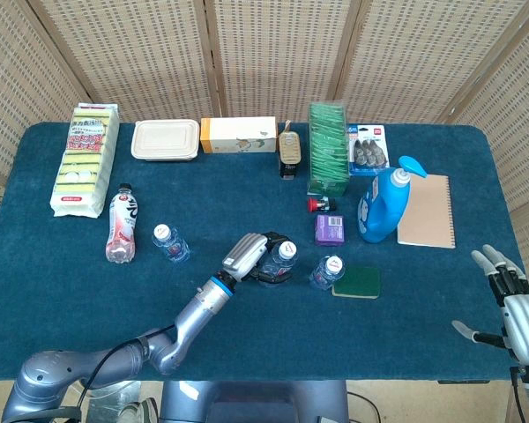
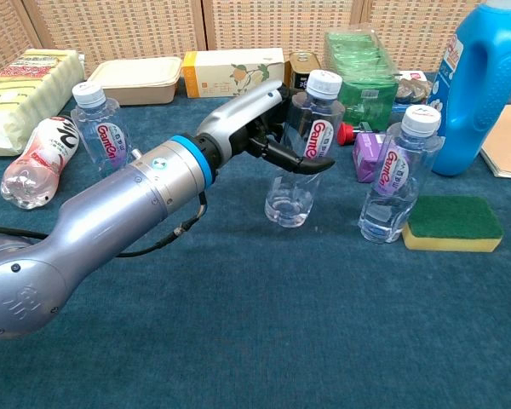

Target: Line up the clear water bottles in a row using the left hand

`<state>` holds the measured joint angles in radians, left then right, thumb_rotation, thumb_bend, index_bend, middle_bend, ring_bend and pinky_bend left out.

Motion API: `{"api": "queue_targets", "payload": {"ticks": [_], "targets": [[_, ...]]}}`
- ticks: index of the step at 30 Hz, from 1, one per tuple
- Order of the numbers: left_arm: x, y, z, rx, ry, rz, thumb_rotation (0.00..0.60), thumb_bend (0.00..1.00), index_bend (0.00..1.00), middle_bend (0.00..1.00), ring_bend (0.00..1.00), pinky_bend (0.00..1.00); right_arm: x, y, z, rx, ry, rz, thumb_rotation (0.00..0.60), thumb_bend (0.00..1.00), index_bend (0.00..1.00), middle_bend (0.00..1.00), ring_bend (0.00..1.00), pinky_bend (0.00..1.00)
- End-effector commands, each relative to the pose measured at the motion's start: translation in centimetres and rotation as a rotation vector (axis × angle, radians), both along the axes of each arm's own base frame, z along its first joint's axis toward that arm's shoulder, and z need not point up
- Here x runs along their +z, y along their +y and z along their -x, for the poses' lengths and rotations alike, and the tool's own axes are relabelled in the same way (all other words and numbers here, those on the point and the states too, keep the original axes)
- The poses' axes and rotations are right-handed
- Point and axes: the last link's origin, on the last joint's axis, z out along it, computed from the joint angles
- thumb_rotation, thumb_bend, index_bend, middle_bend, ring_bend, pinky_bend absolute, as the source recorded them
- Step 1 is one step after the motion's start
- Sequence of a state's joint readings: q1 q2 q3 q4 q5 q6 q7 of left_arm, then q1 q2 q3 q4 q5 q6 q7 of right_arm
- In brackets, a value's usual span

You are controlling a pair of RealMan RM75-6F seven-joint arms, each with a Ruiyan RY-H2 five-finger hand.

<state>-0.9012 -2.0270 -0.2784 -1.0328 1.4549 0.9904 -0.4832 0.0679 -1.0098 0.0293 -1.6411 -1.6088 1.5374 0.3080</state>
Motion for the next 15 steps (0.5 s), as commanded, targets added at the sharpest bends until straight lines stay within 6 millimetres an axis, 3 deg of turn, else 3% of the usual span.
{"api": "queue_targets", "payload": {"ticks": [1, 5, 10, 15], "targets": [[-0.33, -0.03, -0.04, -0.008, 0.021, -0.004, 0.600, 0.24, 0.54, 0.49, 0.38, 0.50, 0.05, -0.04, 0.01, 0.000, -0.001, 0.002, 0.600, 0.03, 0.02, 0.00, 0.00, 0.00], [-0.68, -0.07, 0.04, -0.006, 0.038, 0.004, 0.600, 0.24, 0.54, 0.49, 0.37, 0.49, 0.12, -0.05, 0.01, 0.000, -0.001, 0.006, 0.600, 0.03, 0.02, 0.00, 0.00, 0.00], [-1.04, -0.29, 0.22, -0.003, 0.064, 0.040, 0.600, 0.24, 0.50, 0.41, 0.31, 0.47, 0.26, -0.01, 0.01, 0.003, -0.004, 0.013, 0.600, 0.03, 0.02, 0.00, 0.00, 0.00], [-0.88, -0.53, 0.36, -0.005, 0.060, 0.060, 0.600, 0.24, 0.21, 0.21, 0.18, 0.41, 0.38, 0.02, 0.04, 0.002, -0.005, 0.018, 0.600, 0.03, 0.02, 0.00, 0.00, 0.00]]}}
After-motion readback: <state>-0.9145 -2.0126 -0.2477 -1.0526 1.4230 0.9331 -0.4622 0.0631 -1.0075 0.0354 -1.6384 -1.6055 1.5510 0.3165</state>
